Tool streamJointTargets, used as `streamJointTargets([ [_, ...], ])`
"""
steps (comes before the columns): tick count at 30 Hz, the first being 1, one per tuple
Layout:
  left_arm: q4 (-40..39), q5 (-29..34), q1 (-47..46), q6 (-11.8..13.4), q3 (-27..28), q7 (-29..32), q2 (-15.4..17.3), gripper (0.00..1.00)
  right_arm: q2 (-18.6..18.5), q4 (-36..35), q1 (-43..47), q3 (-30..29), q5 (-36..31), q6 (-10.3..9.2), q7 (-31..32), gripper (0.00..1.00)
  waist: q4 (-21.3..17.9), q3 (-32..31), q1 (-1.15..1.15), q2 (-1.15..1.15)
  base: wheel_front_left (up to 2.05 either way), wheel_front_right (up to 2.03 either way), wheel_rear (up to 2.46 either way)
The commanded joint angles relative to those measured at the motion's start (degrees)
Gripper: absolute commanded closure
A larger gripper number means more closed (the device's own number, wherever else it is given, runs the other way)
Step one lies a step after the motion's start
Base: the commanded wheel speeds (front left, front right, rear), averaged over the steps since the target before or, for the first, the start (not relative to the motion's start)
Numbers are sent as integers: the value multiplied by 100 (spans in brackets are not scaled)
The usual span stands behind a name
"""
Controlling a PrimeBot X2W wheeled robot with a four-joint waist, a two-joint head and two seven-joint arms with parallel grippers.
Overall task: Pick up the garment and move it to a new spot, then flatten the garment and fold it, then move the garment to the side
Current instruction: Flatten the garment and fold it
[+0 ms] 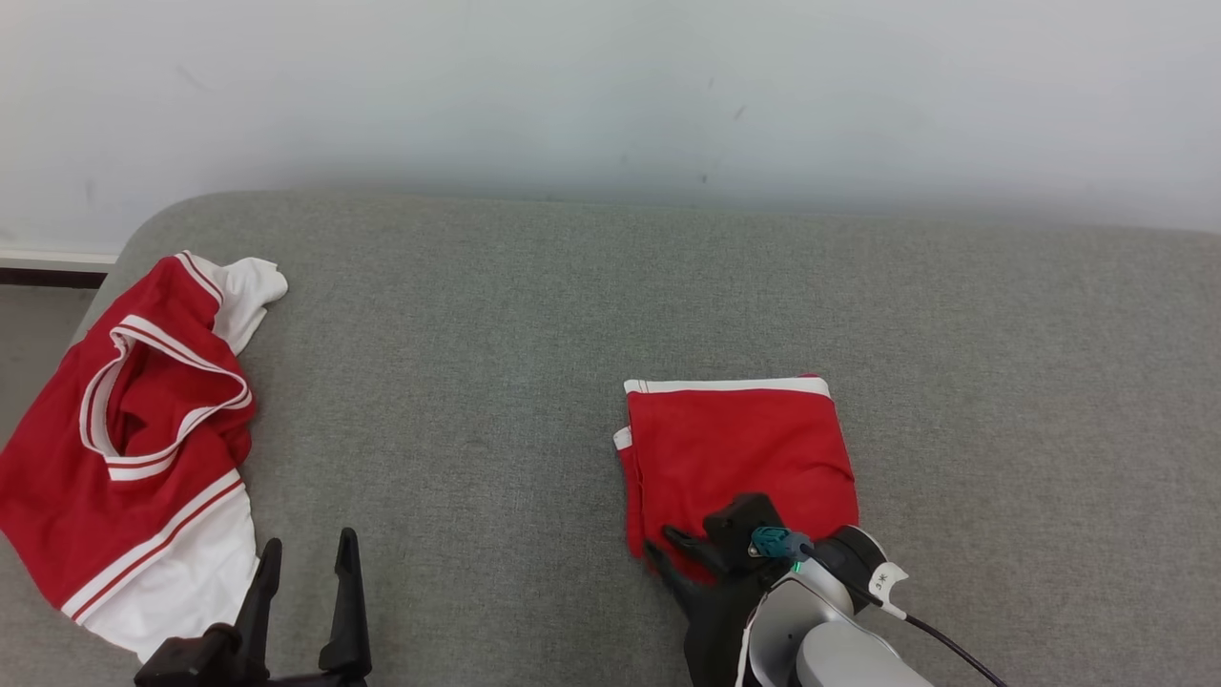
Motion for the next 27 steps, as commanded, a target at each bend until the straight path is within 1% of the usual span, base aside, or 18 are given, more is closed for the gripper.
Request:
streamJointTargets([
  [1, 5, -63, -67, 15, 5, -6, 6, 0, 4, -6, -53, 12, -15, -14, -45, 73, 1, -2, 0, 0, 0, 0, 0],
  [2, 4, -62, -64, 21, 6, -6, 5, 0, 5, -20, -49, 35, 0, -14, -57, 77, 0, -7, 0, 0, 0, 0, 0],
  [3, 0, -54, -54, 22, 11, -6, 6, 0, 5, -45, -38, 53, 20, -14, -56, 85, -3, -13, 0, 0, 0, 0, 0],
  [4, -6, -52, -41, 31, 14, -6, 6, 0, 5, -64, -21, 67, 24, -14, -65, 96, -8, -20, 0, 0, 0, 0, 0],
  [5, -13, -56, -29, 40, 16, -6, 6, 0, 5, -93, 4, 94, 32, -14, -80, 97, -14, -26, 0, 0, 0, 0, 0],
  [6, -20, -60, -21, 46, 24, -6, 5, 0, 6, -121, 33, 121, 36, -14, -98, 100, -22, -32, 0, 0, 0, 0, 0],
  [12, -41, -65, -15, 66, 43, -6, 5, 0, 5, -216, 165, 293, 12, -14, 36, 100, -101, -36, 0, 0, 0, 0, 0],
  [22, -32, -63, -54, 36, 7, -6, 6, 0, 6, -355, 150, 316, 70, -14, 0, 100, -126, 2, 0, 0, 0, 0, 0],
  [24, -19, -56, -9, 39, 24, -6, 5, 0, 6, -532, 252, 341, 223, -14, -96, 100, -118, -54, 0, 0, 0, 0, 0],
  [27, -16, -48, 66, 37, 74, -6, 5, 0, 3, -776, 416, 217, 400, -14, -285, 100, -131, -142, 0, 0, 0, 0, 0],
])
